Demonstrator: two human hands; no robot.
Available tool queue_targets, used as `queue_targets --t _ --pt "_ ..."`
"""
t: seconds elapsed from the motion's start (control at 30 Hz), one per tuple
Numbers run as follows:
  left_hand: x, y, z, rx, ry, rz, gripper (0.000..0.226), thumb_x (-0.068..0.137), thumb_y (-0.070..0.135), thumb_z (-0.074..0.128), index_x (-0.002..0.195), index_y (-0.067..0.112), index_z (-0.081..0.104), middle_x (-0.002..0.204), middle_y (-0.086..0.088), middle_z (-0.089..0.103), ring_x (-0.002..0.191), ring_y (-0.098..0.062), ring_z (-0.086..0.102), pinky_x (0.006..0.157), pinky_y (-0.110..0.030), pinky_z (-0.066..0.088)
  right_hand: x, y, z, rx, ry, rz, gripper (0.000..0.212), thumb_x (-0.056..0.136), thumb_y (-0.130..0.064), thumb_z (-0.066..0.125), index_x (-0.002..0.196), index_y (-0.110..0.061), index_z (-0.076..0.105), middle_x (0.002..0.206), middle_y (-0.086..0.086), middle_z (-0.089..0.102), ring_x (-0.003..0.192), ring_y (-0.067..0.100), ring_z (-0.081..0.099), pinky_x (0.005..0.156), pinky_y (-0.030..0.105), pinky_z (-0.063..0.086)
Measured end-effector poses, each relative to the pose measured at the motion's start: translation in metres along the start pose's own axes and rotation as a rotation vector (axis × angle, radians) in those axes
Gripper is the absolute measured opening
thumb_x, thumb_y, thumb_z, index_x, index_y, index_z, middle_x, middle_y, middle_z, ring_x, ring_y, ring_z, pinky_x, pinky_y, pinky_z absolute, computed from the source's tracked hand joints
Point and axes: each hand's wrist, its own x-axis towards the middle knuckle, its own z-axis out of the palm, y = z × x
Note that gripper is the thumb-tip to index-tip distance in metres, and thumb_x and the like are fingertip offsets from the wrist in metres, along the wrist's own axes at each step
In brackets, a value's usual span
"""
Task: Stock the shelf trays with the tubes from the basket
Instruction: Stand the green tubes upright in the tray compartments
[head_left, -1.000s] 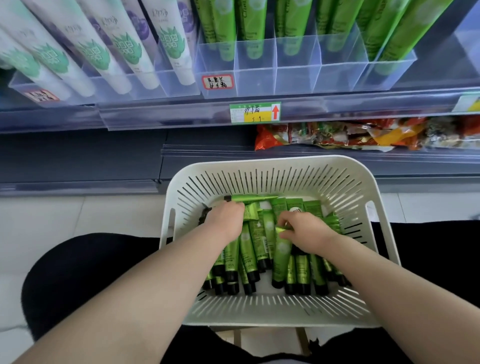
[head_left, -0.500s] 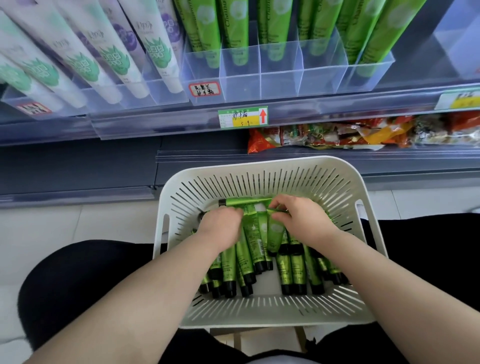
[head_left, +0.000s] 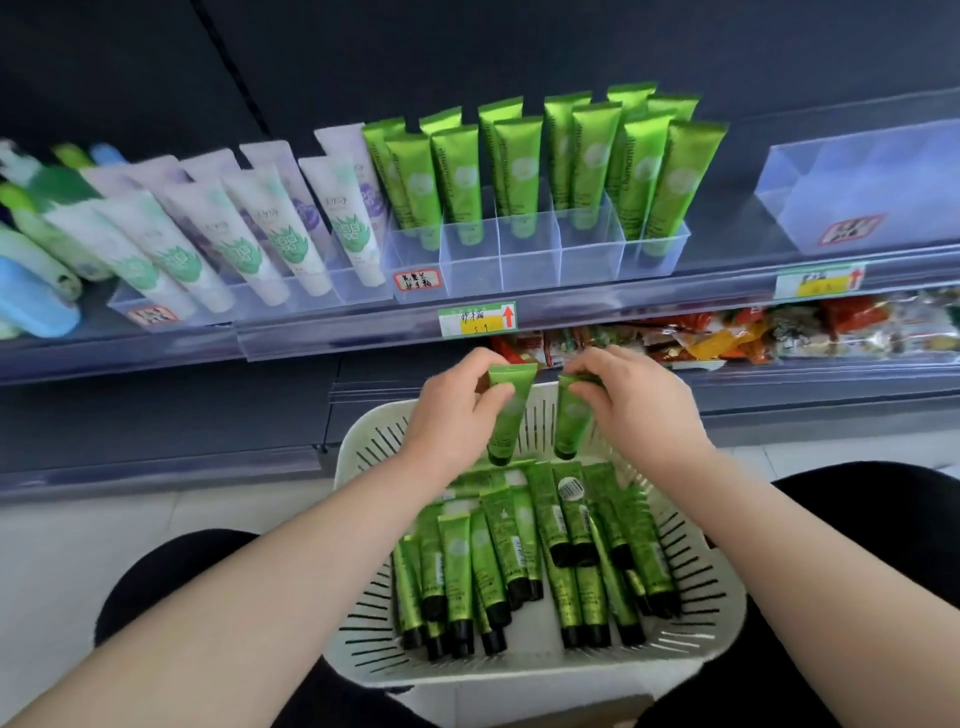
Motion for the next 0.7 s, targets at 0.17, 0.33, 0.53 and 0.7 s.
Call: queue_targets --t 0.17,0.33,0.53,0.7 --pt "0.049 0.066 -0.034 -0.095 0.177 0.133 0.017 0.091 0.022 0.061 0.101 0.034 0.056 0.083 0.008 0.065 0.076 -0.012 0.063 0.069 -0.034 0.053 0.034 -0.004 -0.055 -0.065 0.13 -0.037 0.017 0.092 -0.028 0.056 0.107 -0.024 0.064 0.1 -0.002 0.065 0.093 0.026 0.059 0.067 0.037 0.05" --pt "0.103 0.118 -0.059 -0.211 0.325 0.178 0.018 0.088 0.017 0.058 0.101 0.03 0.055 0.088 -0.007 0.066 0.083 -0.027 0.065 0.074 -0.05 0.056 0.062 -0.001 -0.099 -0.078 0.222 -0.023 0.018 0.093 -0.028 0.054 0.108 -0.024 0.064 0.103 -0.002 0.065 0.097 0.024 0.057 0.07 0.037 0.049" --pt "0.155 0.149 -0.057 -0.163 0.373 0.172 0.013 0.085 0.012 0.059 0.092 0.023 0.061 0.086 -0.002 0.067 0.084 -0.024 0.065 0.074 -0.048 0.056 0.086 0.005 -0.121 -0.099 0.255 0.0 0.02 0.094 -0.028 0.053 0.111 -0.026 0.063 0.105 -0.001 0.064 0.099 0.025 0.057 0.072 0.039 0.05" --pt "0.181 0.151 -0.036 -0.013 0.324 0.134 0.013 0.085 0.011 0.062 0.092 0.022 0.063 0.081 0.002 0.065 0.077 -0.021 0.063 0.073 -0.036 0.053 0.089 0.014 -0.118 -0.107 0.227 -0.008 0.02 0.094 -0.028 0.053 0.111 -0.026 0.062 0.103 -0.002 0.064 0.096 0.023 0.057 0.074 0.04 0.05"
